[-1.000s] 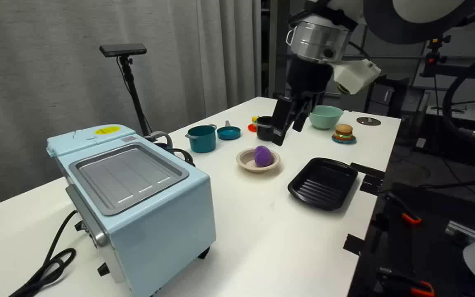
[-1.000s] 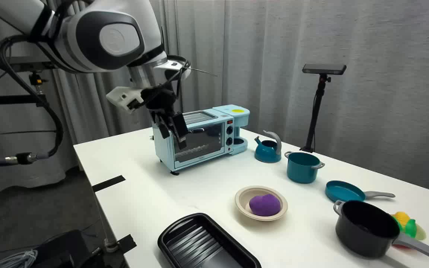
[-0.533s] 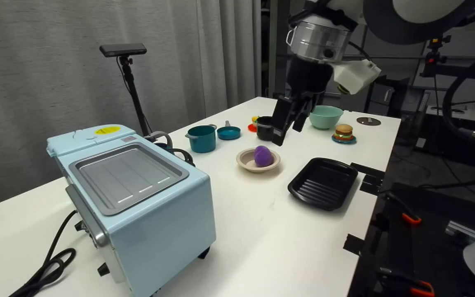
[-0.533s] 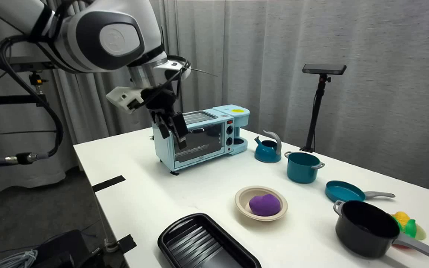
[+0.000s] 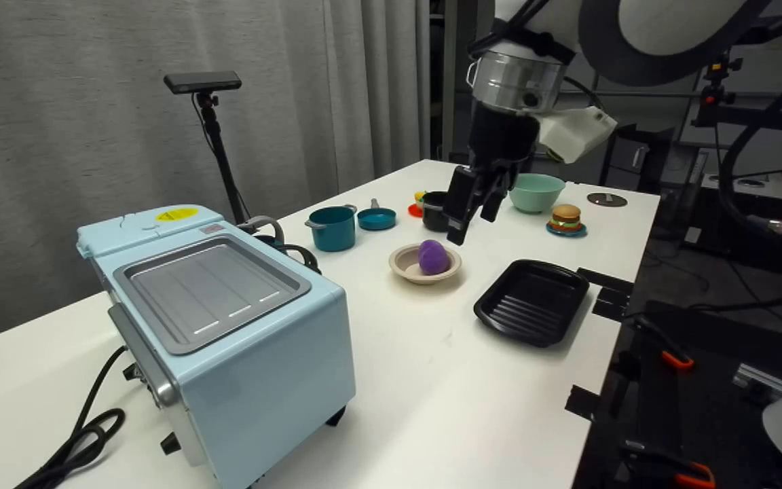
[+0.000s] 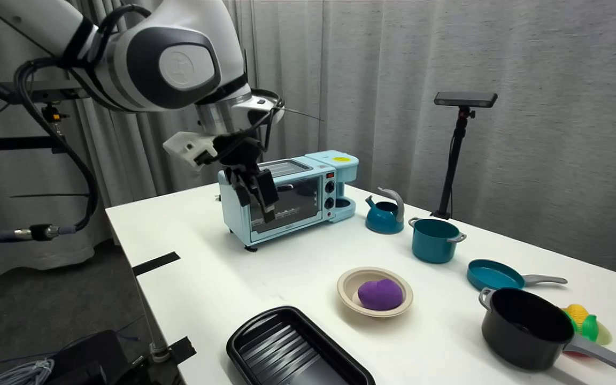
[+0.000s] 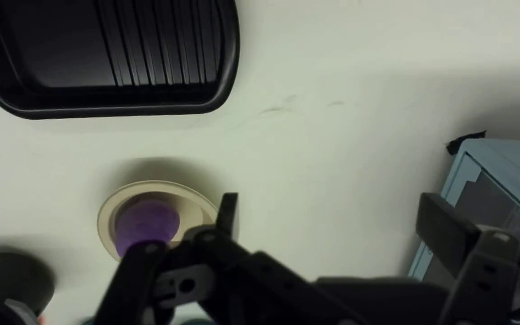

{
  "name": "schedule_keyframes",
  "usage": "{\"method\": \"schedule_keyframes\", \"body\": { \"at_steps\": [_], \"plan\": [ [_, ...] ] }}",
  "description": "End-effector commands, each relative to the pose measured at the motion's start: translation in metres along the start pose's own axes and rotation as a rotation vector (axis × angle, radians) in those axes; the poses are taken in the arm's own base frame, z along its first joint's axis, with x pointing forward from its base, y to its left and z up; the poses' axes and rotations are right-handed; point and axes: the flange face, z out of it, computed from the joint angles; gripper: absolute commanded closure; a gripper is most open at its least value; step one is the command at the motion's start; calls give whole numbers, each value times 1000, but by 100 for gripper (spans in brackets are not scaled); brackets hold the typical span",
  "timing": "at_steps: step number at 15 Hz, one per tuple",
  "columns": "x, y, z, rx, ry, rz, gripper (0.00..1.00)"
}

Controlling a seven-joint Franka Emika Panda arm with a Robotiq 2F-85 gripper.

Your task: Move the purple object from the plate to the table

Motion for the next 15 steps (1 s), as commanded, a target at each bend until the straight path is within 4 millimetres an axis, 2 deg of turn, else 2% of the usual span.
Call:
{"method": "schedule_keyframes", "body": {
  "at_steps": [1,4,5,6,10,14,15],
  "plan": [
    [29,17,26,-12,-11,4,0],
    [50,31,49,-19,-13,27,0],
    [69,52,47,-26,-11,34,0],
    [76,56,55,-30,-11,42,0],
    [95,59,91,-38,-11,70,0],
    [97,52,134,-38,-23,88,0],
    [105,67,137,-45,-27,95,0]
  ]
}}
